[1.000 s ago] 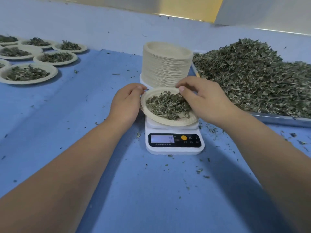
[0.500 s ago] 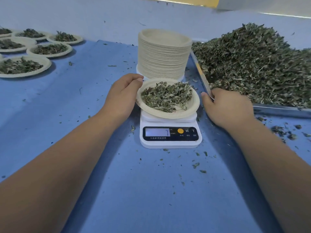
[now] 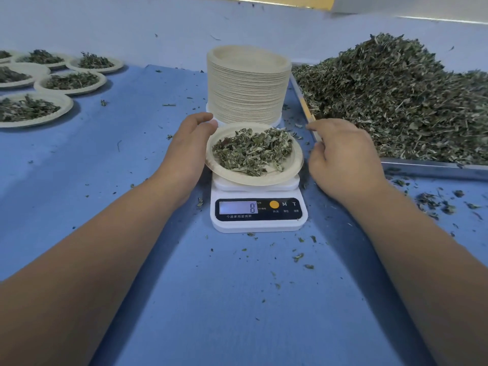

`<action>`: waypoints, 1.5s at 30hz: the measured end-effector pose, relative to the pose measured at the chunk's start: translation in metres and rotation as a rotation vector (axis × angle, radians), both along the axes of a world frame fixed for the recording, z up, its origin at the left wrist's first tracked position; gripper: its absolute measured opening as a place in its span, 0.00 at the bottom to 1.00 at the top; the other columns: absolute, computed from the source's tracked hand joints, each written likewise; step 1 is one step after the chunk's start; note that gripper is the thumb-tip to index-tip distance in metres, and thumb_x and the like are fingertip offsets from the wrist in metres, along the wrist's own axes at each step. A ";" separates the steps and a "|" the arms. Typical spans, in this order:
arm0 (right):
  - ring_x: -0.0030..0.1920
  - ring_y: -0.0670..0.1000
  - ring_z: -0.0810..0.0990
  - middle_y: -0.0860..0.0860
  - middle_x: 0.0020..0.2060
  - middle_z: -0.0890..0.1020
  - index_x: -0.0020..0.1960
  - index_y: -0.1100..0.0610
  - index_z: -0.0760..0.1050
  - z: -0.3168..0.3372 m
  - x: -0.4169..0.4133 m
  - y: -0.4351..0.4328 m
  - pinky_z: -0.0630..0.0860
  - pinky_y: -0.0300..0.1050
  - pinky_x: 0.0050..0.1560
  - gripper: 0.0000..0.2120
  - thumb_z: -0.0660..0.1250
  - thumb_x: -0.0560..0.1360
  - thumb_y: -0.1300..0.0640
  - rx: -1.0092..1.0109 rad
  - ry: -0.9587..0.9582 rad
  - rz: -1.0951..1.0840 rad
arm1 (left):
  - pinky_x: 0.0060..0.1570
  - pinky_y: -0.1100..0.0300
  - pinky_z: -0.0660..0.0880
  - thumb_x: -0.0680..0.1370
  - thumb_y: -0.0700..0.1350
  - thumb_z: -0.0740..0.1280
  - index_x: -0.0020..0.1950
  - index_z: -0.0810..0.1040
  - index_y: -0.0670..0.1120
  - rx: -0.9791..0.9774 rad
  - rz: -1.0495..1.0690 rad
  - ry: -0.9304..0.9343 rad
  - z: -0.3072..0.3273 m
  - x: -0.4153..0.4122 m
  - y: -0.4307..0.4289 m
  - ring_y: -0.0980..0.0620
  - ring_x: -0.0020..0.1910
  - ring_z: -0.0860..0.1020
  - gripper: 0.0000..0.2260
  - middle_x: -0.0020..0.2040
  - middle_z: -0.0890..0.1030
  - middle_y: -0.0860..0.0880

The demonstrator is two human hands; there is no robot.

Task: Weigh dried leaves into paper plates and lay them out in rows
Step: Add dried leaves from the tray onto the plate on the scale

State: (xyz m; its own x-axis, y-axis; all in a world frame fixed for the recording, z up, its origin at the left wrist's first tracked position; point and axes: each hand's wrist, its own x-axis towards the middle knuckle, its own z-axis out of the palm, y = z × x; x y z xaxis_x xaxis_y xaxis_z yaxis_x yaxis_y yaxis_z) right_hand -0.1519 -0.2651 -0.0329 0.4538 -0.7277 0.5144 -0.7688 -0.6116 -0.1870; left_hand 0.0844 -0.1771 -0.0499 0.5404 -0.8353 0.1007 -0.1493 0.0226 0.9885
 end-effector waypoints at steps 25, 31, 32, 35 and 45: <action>0.65 0.51 0.76 0.49 0.68 0.77 0.74 0.49 0.69 0.001 0.021 0.023 0.71 0.48 0.66 0.19 0.57 0.84 0.52 0.353 -0.258 0.243 | 0.71 0.46 0.72 0.73 0.58 0.63 0.57 0.81 0.56 -0.085 0.034 0.292 0.003 -0.004 0.003 0.58 0.59 0.79 0.16 0.58 0.80 0.57; 0.57 0.43 0.68 0.40 0.47 0.76 0.65 0.44 0.77 0.012 0.030 0.027 0.64 0.50 0.67 0.20 0.57 0.76 0.47 0.303 -0.194 0.242 | 0.71 0.46 0.71 0.72 0.61 0.63 0.63 0.80 0.56 -0.055 0.044 0.260 0.001 -0.005 0.004 0.54 0.66 0.77 0.22 0.65 0.78 0.57; 0.53 0.40 0.64 0.38 0.45 0.74 0.64 0.43 0.77 0.014 0.031 0.028 0.59 0.46 0.64 0.20 0.57 0.74 0.46 0.285 -0.165 0.238 | 0.71 0.46 0.71 0.72 0.61 0.63 0.64 0.79 0.56 -0.056 0.044 0.255 0.001 -0.005 0.004 0.53 0.67 0.76 0.23 0.67 0.77 0.56; 0.53 0.43 0.68 0.40 0.44 0.74 0.63 0.38 0.75 0.023 0.033 0.029 0.54 0.43 0.58 0.20 0.58 0.73 0.44 0.303 -0.041 0.261 | 0.72 0.46 0.70 0.72 0.61 0.62 0.65 0.79 0.55 -0.064 0.046 0.247 0.003 -0.006 0.005 0.52 0.69 0.75 0.25 0.68 0.76 0.55; 0.43 0.41 0.79 0.37 0.39 0.80 0.51 0.47 0.84 0.042 0.044 0.027 0.76 0.36 0.51 0.07 0.71 0.76 0.57 0.208 -0.090 0.337 | 0.75 0.45 0.65 0.86 0.61 0.52 0.57 0.79 0.53 -0.141 0.028 0.324 0.002 -0.006 0.002 0.53 0.74 0.70 0.19 0.73 0.75 0.50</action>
State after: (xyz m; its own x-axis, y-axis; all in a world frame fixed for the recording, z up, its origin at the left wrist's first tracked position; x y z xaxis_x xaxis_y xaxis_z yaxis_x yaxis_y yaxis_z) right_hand -0.1080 -0.2384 0.0094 0.6446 -0.6385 0.4205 -0.5062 -0.7687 -0.3911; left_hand 0.0786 -0.1749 -0.0478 0.5855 -0.8100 0.0335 0.1689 0.1624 0.9722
